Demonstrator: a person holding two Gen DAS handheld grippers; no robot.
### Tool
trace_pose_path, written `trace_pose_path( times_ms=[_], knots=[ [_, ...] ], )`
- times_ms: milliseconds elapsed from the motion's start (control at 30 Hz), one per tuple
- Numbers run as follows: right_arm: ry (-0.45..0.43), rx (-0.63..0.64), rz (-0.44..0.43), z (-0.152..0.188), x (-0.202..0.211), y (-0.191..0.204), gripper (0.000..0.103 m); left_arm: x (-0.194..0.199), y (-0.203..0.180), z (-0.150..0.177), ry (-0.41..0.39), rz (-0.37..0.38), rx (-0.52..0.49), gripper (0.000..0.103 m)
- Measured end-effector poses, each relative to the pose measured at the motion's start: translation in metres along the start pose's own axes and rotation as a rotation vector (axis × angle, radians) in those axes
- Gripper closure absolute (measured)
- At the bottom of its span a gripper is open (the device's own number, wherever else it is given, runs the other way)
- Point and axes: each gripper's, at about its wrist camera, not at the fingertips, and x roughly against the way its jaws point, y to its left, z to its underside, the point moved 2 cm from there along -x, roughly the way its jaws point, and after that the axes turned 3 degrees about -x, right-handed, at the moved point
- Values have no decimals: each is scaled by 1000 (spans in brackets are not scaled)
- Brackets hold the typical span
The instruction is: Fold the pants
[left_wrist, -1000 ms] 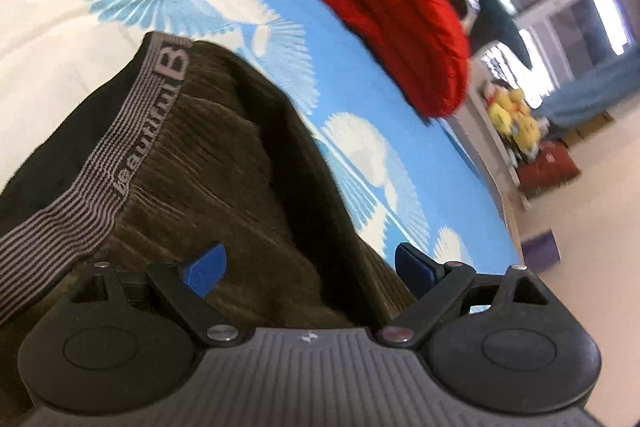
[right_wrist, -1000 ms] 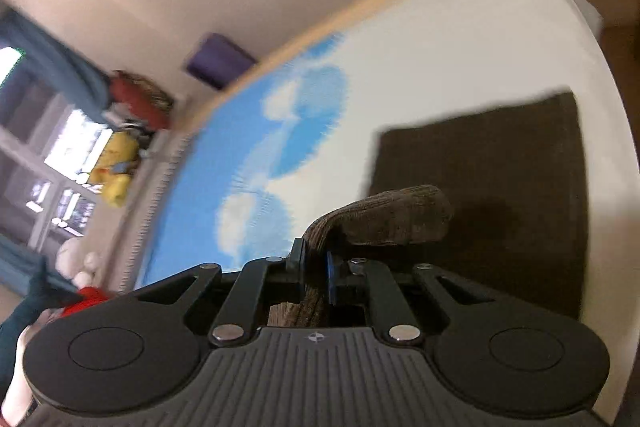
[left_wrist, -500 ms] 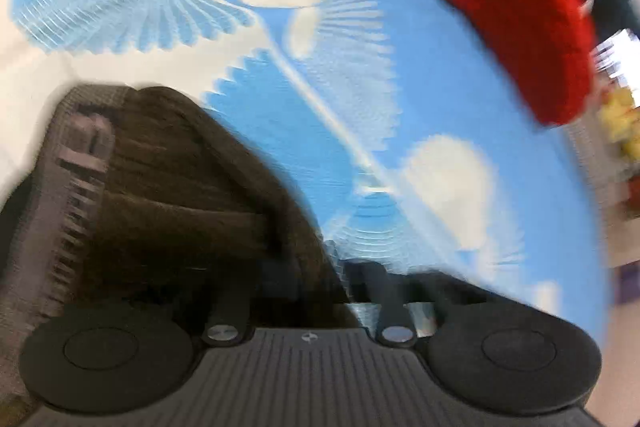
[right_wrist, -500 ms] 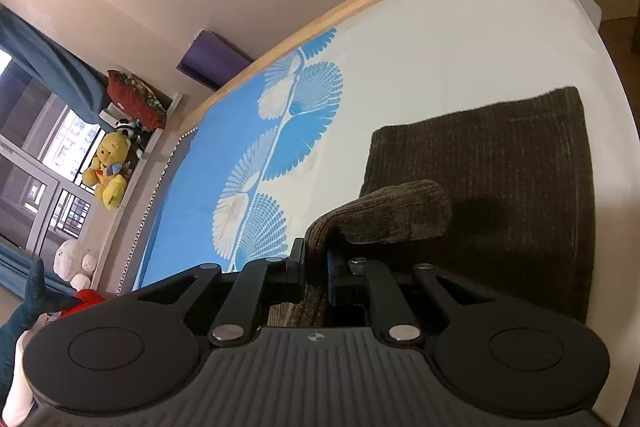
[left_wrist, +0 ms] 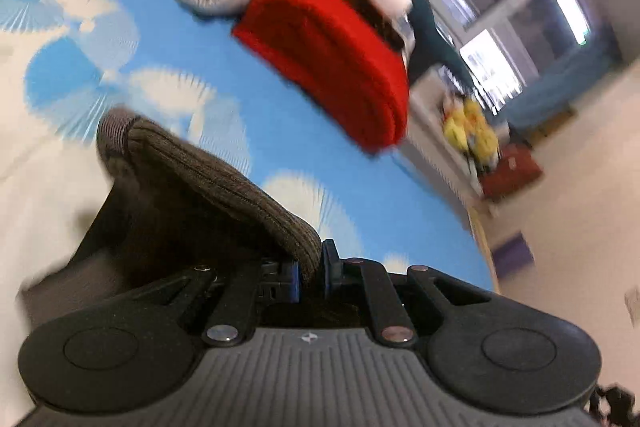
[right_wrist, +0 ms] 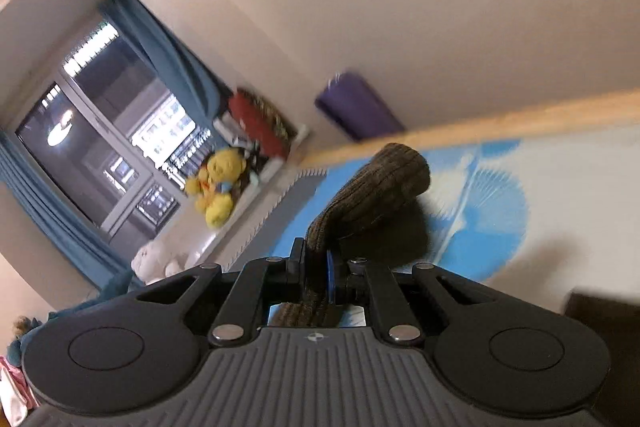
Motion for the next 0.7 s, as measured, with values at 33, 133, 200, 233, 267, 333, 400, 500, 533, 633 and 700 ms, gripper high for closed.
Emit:
trace_pose_path(
  times_ms=[33,133,200,233,267,333,400,500,533,633,700],
  knots=[
    [39,-19,6,-1,11,-26,93,3,10,18,28,-12,-14,91],
    [121,-8,95,23,35,-110,93,-7,50,73,139,-71,-14,91],
    [166,-14,188,48,44,-174,93,-24,77,109,227,-108,28,91],
    [199,-33,264,63,46,-208,93,-32,89,123,260,-140,41,91],
    [253,-70,337,80,45,-243,93,-38,99,134,274,-172,53,91],
    [301,-174,381,109,49,-301,94,-38,110,142,232,-136,98,91],
    [266,-201,285,109,61,-310,93,-39,114,136,241,-139,141,91],
    [291,-201,285,100,58,-301,92,-38,105,133,249,-164,97,91],
    [293,-202,270,95,57,-297,92,-37,104,134,247,-174,89,91],
    [247,-146,201,75,72,-274,93,-34,106,141,236,-195,89,91],
    [219,-129,158,67,85,-263,93,-30,100,143,234,-195,91,91]
  ],
)
